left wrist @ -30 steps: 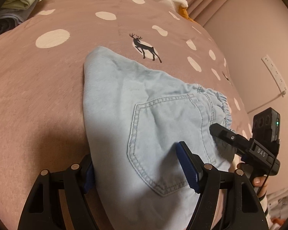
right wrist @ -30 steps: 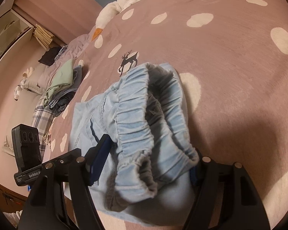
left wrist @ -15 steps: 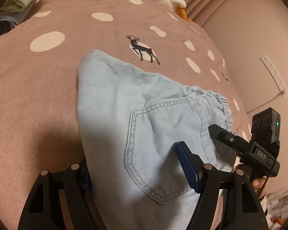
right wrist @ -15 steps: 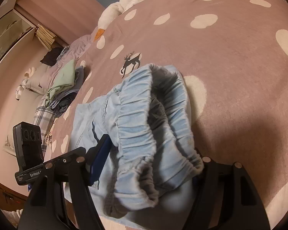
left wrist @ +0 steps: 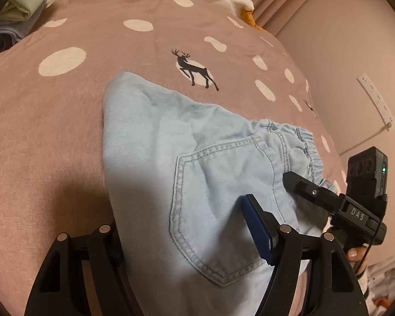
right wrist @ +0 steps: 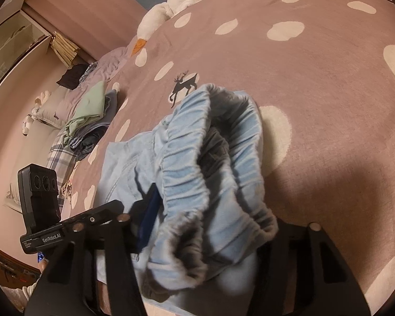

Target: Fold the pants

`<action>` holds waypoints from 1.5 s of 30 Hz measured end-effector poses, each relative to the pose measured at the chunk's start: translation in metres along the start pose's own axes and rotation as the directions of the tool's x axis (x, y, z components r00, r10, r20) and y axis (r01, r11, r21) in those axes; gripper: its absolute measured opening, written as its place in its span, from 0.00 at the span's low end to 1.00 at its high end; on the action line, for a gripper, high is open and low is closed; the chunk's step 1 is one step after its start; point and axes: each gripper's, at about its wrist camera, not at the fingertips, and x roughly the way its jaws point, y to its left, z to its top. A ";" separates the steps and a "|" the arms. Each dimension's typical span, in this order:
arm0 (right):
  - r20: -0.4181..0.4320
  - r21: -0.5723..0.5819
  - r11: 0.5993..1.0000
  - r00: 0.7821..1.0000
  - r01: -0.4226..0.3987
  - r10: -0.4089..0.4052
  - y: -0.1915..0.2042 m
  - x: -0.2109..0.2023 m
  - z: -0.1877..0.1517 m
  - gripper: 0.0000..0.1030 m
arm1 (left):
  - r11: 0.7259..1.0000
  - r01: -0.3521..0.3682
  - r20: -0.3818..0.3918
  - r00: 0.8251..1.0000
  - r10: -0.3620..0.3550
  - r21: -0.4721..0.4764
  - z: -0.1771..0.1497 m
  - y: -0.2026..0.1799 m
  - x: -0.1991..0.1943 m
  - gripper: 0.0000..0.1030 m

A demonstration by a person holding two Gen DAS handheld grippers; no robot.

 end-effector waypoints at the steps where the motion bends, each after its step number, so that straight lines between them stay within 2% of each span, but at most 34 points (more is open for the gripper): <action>1: 0.004 -0.010 1.000 1.000 0.001 -0.001 0.003 0.000 0.000 0.44 | 1.000 -0.011 0.002 1.000 0.011 0.006 0.000 -0.001 -0.001 0.65; 10: 0.065 -0.071 0.997 0.997 0.040 -0.035 0.029 -0.008 0.009 0.39 | 0.998 -0.051 0.032 0.998 0.050 0.020 0.002 -0.002 -0.011 0.38; 12: 0.077 -0.086 0.995 0.996 0.042 -0.035 0.035 -0.009 0.011 0.38 | 0.998 -0.063 0.050 0.997 0.062 0.024 0.003 -0.003 -0.016 0.35; 18: 0.126 -0.147 0.987 0.991 0.060 -0.042 0.062 -0.007 0.020 0.38 | 0.994 -0.098 0.126 0.988 0.092 0.045 0.015 -0.003 -0.036 0.35; 28: 0.169 -0.225 0.973 0.985 0.054 -0.015 0.098 0.015 0.043 0.38 | 0.987 -0.147 0.192 0.972 0.133 0.058 0.043 0.017 -0.055 0.35; 45: 0.152 -0.244 0.969 0.988 0.028 0.010 0.115 0.063 0.068 0.38 | 0.980 -0.196 0.201 0.962 0.185 0.037 0.077 0.054 -0.047 0.35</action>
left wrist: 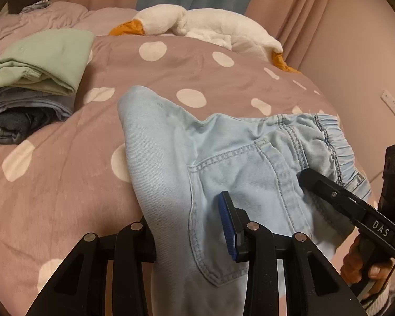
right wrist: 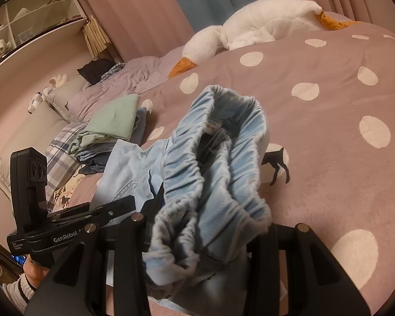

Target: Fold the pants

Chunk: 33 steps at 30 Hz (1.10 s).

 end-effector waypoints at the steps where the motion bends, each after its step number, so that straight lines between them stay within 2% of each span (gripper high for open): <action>1: -0.001 0.002 1.000 1.000 0.001 -0.001 -0.001 0.002 0.000 0.38 | 1.000 -0.003 -0.002 1.000 0.003 0.000 0.002 0.002 0.003 0.35; 23: -0.060 0.065 0.998 0.998 0.025 -0.021 -0.017 0.043 0.003 0.39 | 0.999 -0.034 -0.052 0.998 0.033 -0.005 0.010 0.016 0.039 0.36; 26: -0.094 0.081 0.996 0.995 0.049 -0.041 -0.022 0.050 0.002 0.43 | 0.999 -0.046 -0.062 0.997 0.045 -0.007 0.009 0.018 0.043 0.36; 30: -0.157 0.116 0.986 0.982 0.121 -0.102 -0.032 0.060 -0.003 0.59 | 0.997 -0.080 -0.089 0.993 0.079 -0.007 0.008 0.023 0.050 0.36; 32: -0.157 0.126 0.984 0.982 0.128 -0.108 -0.036 0.059 -0.005 0.62 | 0.996 -0.092 -0.096 0.991 0.091 -0.008 0.008 0.025 0.050 0.45; 33: -0.156 0.119 0.983 0.981 0.137 -0.118 -0.035 0.058 -0.005 0.65 | 0.994 -0.112 -0.098 0.989 0.112 -0.001 0.008 0.025 0.050 0.53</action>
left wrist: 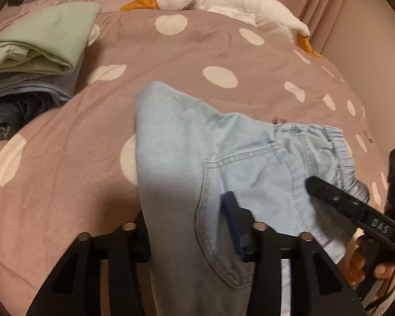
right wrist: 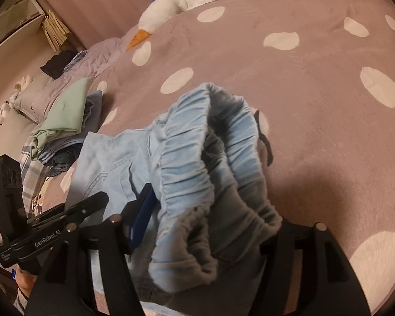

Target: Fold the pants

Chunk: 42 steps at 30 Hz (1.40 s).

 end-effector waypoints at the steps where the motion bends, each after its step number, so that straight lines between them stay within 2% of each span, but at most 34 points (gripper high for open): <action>1: 0.001 -0.009 1.000 1.000 0.018 -0.018 0.001 -0.001 -0.001 0.69 | 1.000 -0.024 -0.002 1.000 0.024 0.007 -0.001 0.000 -0.001 0.58; 3: 0.005 -0.038 0.998 0.999 0.048 -0.048 0.003 -0.005 -0.003 0.72 | 1.000 -0.025 -0.005 1.000 0.025 0.012 -0.005 0.001 -0.003 0.59; 12: -0.014 -0.208 0.966 0.987 0.154 -0.160 0.014 -0.014 -0.029 0.74 | 0.996 -0.049 -0.002 0.999 0.049 0.073 -0.033 -0.003 -0.013 0.59; 19: -0.016 -0.196 0.969 0.987 0.153 -0.159 0.016 -0.029 -0.034 0.75 | 0.997 -0.039 -0.001 0.999 0.039 0.072 -0.045 -0.002 -0.027 0.59; 27: -0.016 -0.194 0.966 0.984 0.173 -0.180 0.015 -0.021 -0.039 0.78 | 0.997 -0.039 0.002 0.999 0.039 0.063 -0.046 -0.003 -0.024 0.59; 32: 0.001 -0.159 0.973 0.986 0.164 -0.166 0.017 -0.038 -0.041 0.77 | 0.998 -0.043 0.000 0.999 0.043 0.048 -0.049 -0.005 -0.032 0.59; 38: 0.019 -0.160 0.975 0.989 0.151 -0.150 0.022 -0.064 -0.049 0.79 | 0.995 -0.079 0.014 0.997 0.078 0.065 -0.055 -0.014 -0.049 0.59; 40: 0.030 -0.173 0.972 0.987 0.162 -0.159 0.027 -0.073 -0.052 0.80 | 0.995 -0.077 0.016 0.997 0.076 0.060 -0.057 -0.016 -0.056 0.69; 42: 0.047 -0.188 0.965 0.983 0.184 -0.179 0.031 -0.083 -0.056 0.85 | 0.995 -0.076 0.026 0.997 0.075 0.057 -0.060 -0.019 -0.066 0.74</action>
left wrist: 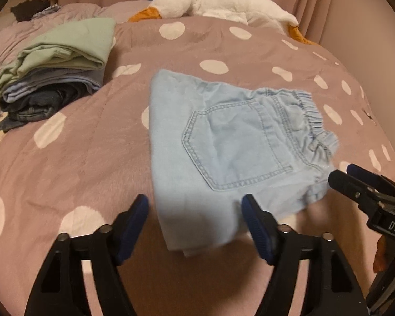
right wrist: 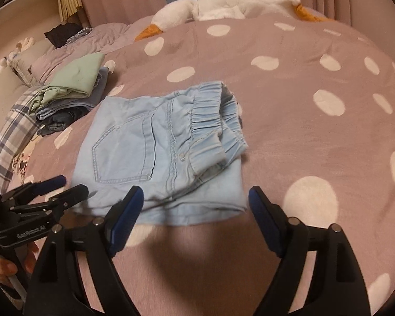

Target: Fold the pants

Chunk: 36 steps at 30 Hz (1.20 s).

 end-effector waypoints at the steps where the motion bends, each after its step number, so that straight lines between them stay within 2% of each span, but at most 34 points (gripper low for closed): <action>1: 0.004 -0.003 1.000 1.000 0.006 -0.006 0.001 -0.004 -0.001 0.89 | 1.000 0.000 0.000 1.000 0.000 0.001 -0.001 -0.001 -0.003 0.76; 6: 0.021 -0.016 1.000 1.000 0.010 -0.010 0.003 -0.028 -0.010 0.95 | 1.000 -0.004 0.012 1.000 0.004 -0.001 -0.008 -0.006 -0.023 0.82; 7: 0.024 -0.020 1.000 1.000 0.010 -0.010 0.004 -0.032 -0.011 0.99 | 1.000 -0.006 0.014 1.000 0.006 -0.005 -0.009 -0.007 -0.027 0.87; 9: 0.031 -0.027 1.000 0.999 0.013 -0.012 0.004 -0.041 -0.014 1.00 | 1.000 -0.013 0.021 1.000 0.013 -0.016 -0.011 -0.007 -0.036 0.94; 24: 0.066 -0.067 0.997 0.997 0.029 -0.025 0.021 -0.084 -0.033 1.00 | 0.994 -0.098 0.015 0.995 0.099 -0.049 -0.034 -0.011 -0.081 0.96; 36: 0.091 -0.083 0.996 0.996 0.026 -0.018 0.033 -0.108 -0.044 1.00 | 0.994 -0.082 0.034 0.996 0.084 -0.067 -0.049 -0.014 -0.109 0.97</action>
